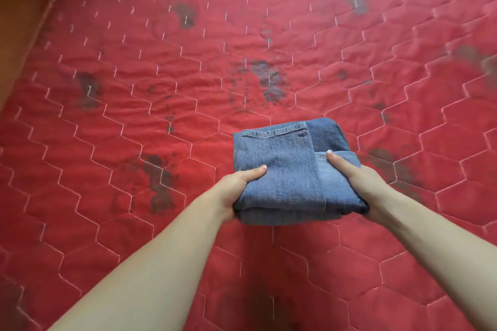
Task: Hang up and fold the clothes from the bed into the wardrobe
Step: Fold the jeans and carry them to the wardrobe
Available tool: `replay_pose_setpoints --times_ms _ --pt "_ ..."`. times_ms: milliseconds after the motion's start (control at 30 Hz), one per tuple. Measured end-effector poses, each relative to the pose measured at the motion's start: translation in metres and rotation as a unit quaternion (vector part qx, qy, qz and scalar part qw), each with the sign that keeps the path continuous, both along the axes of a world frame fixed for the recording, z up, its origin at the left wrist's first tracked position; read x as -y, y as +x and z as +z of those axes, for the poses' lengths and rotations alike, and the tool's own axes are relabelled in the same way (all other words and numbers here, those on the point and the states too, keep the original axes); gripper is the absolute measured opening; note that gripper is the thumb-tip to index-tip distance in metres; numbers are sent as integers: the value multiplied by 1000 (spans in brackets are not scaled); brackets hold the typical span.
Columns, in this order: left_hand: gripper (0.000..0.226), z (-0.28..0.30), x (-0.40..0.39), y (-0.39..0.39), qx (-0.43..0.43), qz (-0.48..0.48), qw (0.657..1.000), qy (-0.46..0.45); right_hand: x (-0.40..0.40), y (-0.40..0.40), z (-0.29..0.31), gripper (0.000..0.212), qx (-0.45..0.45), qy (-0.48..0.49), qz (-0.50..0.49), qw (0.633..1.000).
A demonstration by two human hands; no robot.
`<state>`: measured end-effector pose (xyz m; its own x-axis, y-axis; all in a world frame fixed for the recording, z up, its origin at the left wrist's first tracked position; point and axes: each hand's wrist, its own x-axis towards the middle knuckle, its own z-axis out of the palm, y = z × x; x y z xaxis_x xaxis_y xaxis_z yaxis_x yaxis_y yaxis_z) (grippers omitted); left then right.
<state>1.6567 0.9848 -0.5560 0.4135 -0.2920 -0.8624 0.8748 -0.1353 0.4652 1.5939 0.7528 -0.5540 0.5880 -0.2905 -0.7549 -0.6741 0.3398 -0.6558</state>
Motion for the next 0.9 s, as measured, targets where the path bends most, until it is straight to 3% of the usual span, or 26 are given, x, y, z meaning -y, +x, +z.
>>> replay_pose_setpoints --times_ms 167,267,433,533,767,900 --pt "61 118 37 18 111 4 994 -12 33 4 123 60 63 -33 -15 997" --pt "51 197 52 19 170 2 985 -29 50 -1 204 52 99 -49 -17 994" --pt "46 328 76 2 247 4 967 -67 76 -18 336 64 141 -96 -13 985" --pt "50 397 86 -16 302 7 950 -81 88 -36 404 59 196 -104 -8 975" --pt "61 509 86 -108 375 16 926 -45 103 -100 499 47 288 -69 53 954" --pt "66 553 80 -179 374 -39 925 50 110 -141 534 46 311 -90 95 941"
